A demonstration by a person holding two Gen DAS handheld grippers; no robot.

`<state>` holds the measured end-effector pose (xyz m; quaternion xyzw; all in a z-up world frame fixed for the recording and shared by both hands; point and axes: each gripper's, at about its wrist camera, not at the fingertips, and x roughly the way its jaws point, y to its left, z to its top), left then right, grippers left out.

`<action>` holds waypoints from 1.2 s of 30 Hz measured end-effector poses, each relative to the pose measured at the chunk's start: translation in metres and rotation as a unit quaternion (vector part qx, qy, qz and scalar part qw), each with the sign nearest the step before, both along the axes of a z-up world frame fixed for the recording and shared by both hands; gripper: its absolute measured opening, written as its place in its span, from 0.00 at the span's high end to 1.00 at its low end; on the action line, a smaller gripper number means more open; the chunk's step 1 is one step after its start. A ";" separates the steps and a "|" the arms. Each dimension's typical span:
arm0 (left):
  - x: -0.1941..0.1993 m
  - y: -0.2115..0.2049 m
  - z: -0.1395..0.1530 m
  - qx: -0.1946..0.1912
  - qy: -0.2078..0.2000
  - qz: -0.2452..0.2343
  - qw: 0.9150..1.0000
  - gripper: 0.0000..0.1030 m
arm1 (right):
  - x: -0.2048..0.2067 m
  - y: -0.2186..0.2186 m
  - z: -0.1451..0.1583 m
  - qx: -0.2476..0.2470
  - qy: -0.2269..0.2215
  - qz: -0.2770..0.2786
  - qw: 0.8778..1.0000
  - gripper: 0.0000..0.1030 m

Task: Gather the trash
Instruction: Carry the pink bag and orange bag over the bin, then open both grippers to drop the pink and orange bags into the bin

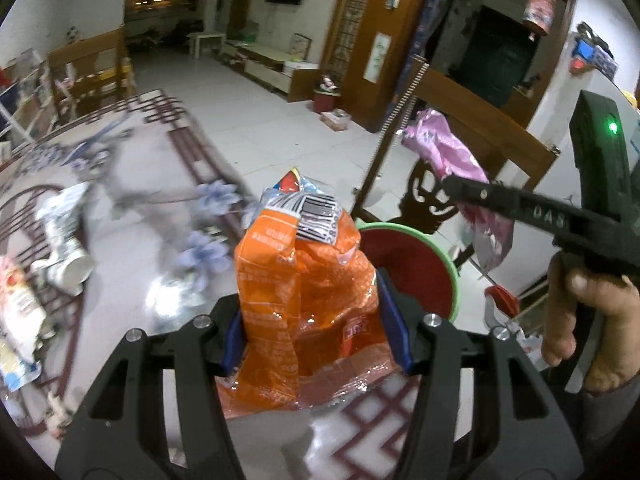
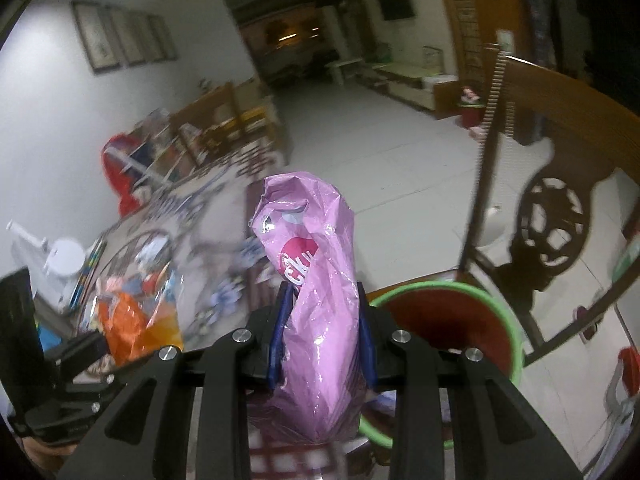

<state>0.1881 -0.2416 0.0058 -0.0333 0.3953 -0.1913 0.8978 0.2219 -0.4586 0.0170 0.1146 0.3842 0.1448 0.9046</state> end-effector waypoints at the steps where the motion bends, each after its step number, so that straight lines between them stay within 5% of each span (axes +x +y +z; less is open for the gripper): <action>1: 0.002 -0.004 -0.001 -0.001 0.001 -0.005 1.000 0.47 | 0.001 -0.008 -0.001 0.005 0.001 -0.008 1.000 0.72; 14: 0.039 -0.087 -0.021 -0.024 0.022 -0.073 0.997 0.47 | 0.007 -0.088 -0.025 0.015 0.038 -0.083 0.996 0.72; 31: 0.058 -0.124 -0.040 -0.023 0.049 -0.107 0.993 0.46 | 0.014 -0.094 -0.031 0.026 0.044 -0.093 0.994 0.72; 33: 0.057 -0.127 -0.040 -0.021 0.048 -0.111 0.992 0.40 | 0.016 -0.094 -0.031 0.028 0.045 -0.096 0.994 0.72; 36: 0.055 -0.131 -0.039 -0.017 0.039 -0.111 0.993 0.18 | 0.018 -0.093 -0.034 0.028 0.048 -0.099 0.993 0.67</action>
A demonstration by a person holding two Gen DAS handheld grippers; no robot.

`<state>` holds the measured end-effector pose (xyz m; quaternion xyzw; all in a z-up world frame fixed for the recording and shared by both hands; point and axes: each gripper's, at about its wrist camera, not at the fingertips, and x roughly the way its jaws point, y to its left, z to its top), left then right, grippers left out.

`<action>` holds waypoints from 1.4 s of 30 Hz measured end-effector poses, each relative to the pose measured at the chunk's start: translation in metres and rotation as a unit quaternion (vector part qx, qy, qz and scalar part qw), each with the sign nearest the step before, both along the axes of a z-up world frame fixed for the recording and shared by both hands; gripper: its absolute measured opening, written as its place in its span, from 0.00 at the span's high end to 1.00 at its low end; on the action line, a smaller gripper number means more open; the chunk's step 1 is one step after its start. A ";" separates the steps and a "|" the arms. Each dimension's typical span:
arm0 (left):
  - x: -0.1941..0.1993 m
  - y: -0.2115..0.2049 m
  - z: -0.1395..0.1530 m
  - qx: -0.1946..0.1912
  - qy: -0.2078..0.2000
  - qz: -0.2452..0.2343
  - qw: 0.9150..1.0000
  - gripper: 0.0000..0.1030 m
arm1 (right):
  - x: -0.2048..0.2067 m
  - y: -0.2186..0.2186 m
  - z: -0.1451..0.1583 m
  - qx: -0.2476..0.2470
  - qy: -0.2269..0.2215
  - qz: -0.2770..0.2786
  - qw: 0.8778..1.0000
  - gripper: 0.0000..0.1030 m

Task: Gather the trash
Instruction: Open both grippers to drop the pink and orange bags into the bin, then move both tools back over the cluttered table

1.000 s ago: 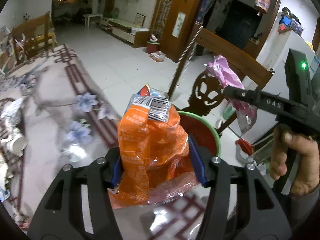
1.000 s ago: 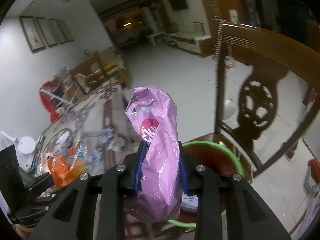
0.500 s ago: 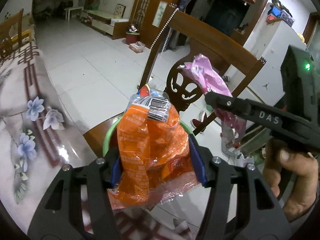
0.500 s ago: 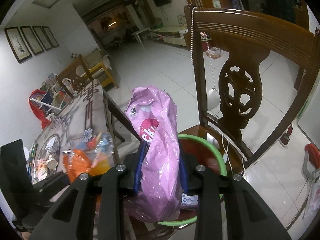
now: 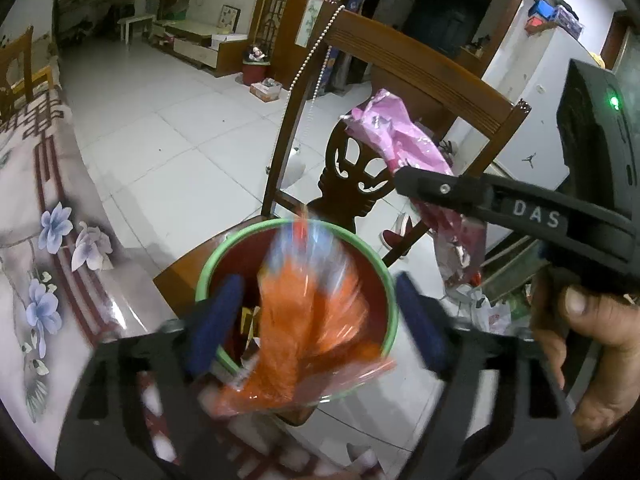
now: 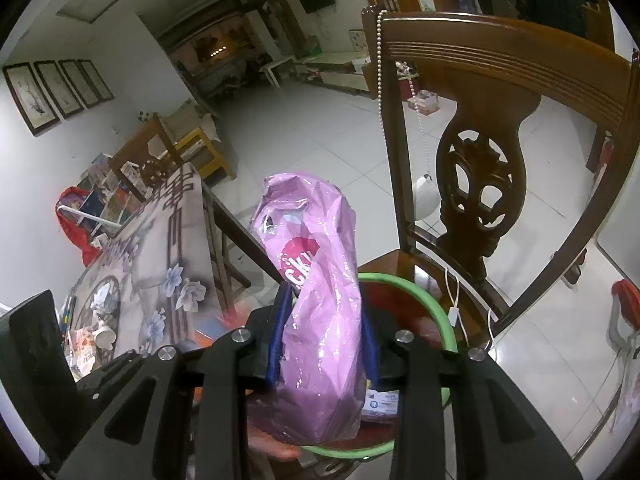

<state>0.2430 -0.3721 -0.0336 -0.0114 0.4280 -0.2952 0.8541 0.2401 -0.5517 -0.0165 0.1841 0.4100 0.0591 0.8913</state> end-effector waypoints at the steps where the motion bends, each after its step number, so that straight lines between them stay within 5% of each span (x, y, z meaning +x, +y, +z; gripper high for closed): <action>1: -0.001 -0.001 0.000 0.000 -0.002 0.000 1.000 0.12 | 0.000 0.001 0.000 0.000 0.001 -0.003 1.000 0.61; 5: -0.003 0.003 0.000 -0.004 -0.002 0.001 1.000 0.05 | 0.000 0.001 0.002 -0.008 -0.004 -0.011 1.000 0.30; 14: -0.010 0.025 0.001 0.007 -0.005 0.012 1.000 0.05 | 0.000 0.005 0.006 -0.010 -0.008 -0.012 1.000 0.16; 26: -0.035 0.082 0.020 -0.001 -0.018 0.067 0.998 0.05 | 0.004 0.033 0.012 -0.027 -0.014 0.008 1.000 0.07; 42: -0.104 0.232 0.048 0.017 -0.042 0.196 0.980 0.05 | 0.006 0.162 0.032 -0.043 -0.030 0.131 0.990 0.07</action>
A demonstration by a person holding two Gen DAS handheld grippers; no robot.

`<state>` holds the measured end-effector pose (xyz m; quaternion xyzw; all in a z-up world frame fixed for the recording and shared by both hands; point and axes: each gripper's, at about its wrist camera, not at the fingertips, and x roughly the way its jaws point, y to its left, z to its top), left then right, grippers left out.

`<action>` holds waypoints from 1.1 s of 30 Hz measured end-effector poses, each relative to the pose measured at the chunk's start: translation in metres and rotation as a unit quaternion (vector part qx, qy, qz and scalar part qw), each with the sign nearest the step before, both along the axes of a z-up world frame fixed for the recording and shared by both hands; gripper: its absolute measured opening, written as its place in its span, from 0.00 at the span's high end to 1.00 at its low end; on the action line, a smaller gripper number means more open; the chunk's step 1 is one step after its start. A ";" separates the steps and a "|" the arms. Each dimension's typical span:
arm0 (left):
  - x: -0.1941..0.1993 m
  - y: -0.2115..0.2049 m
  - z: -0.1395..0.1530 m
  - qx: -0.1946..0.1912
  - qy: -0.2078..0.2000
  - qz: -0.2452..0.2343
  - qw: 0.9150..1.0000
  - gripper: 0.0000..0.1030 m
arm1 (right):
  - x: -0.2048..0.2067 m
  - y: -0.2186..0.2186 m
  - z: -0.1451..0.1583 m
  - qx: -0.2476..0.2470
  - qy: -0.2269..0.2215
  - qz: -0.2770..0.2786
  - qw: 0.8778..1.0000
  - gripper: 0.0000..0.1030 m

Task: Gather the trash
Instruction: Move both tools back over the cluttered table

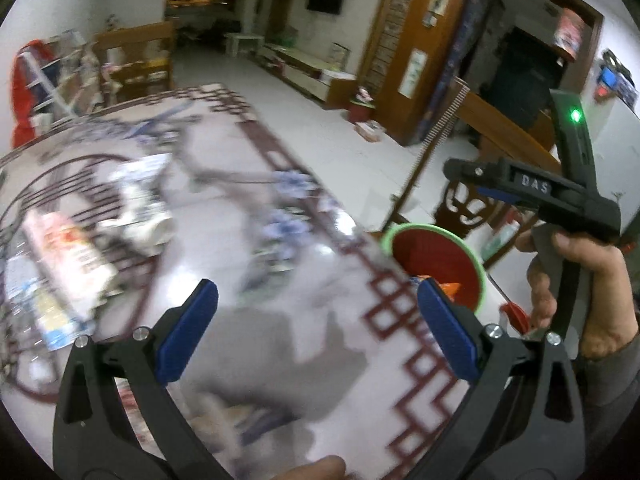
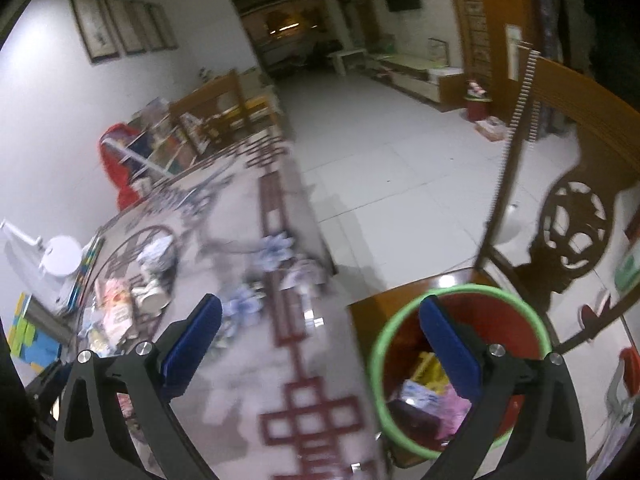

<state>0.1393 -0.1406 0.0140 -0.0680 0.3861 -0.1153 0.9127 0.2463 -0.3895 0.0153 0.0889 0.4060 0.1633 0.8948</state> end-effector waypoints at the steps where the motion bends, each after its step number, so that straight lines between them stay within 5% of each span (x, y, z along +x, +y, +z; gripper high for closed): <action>1: -0.005 0.014 0.000 -0.001 -0.001 0.011 1.000 0.05 | -0.001 0.013 0.000 -0.005 0.000 0.011 1.000 0.07; 20: -0.055 0.179 0.005 0.025 -0.002 0.140 0.990 0.05 | -0.032 0.197 -0.005 -0.063 -0.021 0.177 0.982 0.07; 33: -0.037 0.244 -0.017 0.017 0.034 0.198 0.979 0.05 | -0.019 0.270 -0.034 -0.122 -0.025 0.241 0.963 0.07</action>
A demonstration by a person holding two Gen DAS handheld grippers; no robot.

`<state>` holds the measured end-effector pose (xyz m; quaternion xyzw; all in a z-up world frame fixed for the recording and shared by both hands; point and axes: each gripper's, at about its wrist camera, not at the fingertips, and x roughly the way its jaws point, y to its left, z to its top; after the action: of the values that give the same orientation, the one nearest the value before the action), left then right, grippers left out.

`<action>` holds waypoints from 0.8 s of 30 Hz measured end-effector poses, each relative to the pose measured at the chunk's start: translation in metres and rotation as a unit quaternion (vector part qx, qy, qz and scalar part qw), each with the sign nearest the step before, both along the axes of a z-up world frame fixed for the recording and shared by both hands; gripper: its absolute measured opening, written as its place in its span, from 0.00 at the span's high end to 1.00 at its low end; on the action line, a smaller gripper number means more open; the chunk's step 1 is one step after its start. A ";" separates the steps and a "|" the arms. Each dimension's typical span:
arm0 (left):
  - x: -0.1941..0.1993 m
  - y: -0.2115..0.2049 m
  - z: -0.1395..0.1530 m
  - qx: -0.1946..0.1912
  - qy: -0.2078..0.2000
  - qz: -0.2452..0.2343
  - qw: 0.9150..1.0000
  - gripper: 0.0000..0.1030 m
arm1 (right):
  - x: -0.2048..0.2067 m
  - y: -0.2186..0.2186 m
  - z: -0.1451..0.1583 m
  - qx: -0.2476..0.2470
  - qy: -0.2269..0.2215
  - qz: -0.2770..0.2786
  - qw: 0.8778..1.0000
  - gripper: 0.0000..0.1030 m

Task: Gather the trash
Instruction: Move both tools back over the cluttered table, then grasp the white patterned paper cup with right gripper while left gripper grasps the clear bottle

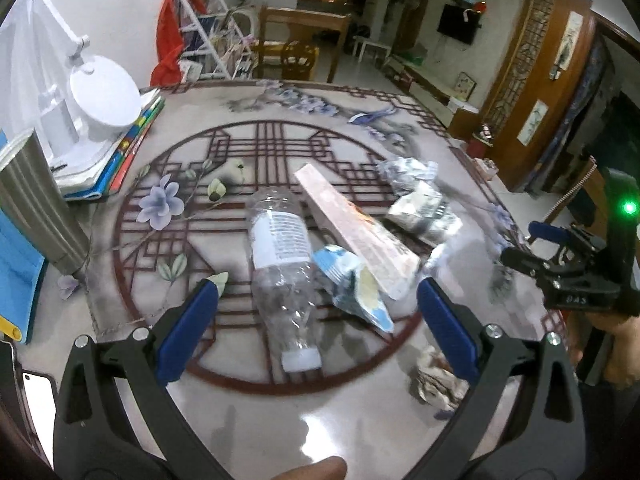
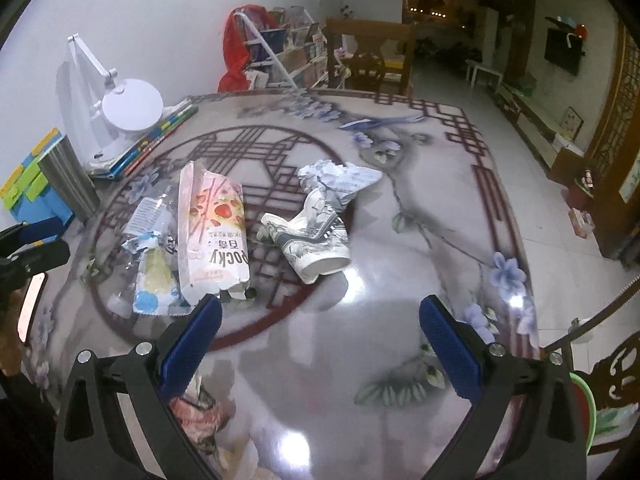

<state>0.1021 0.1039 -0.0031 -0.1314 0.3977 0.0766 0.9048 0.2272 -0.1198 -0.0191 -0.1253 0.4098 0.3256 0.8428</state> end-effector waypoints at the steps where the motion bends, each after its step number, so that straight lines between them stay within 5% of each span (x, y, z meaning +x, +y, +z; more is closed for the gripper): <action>1: 0.006 0.004 -0.003 -0.005 0.002 0.001 1.000 0.05 | 0.003 0.003 -0.002 -0.001 0.003 0.002 1.000 0.07; 10: 0.048 0.034 -0.033 -0.027 0.040 0.045 0.998 0.05 | 0.039 0.033 -0.027 -0.028 -0.007 0.008 1.000 0.07; 24: 0.075 0.045 -0.066 -0.008 0.073 0.064 0.995 0.05 | 0.078 0.066 -0.069 -0.053 0.020 0.021 0.998 0.09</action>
<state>0.1776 0.1485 -0.0689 -0.1575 0.4540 0.1403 0.8657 0.3053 -0.0540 -0.0880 -0.1716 0.4406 0.3232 0.8197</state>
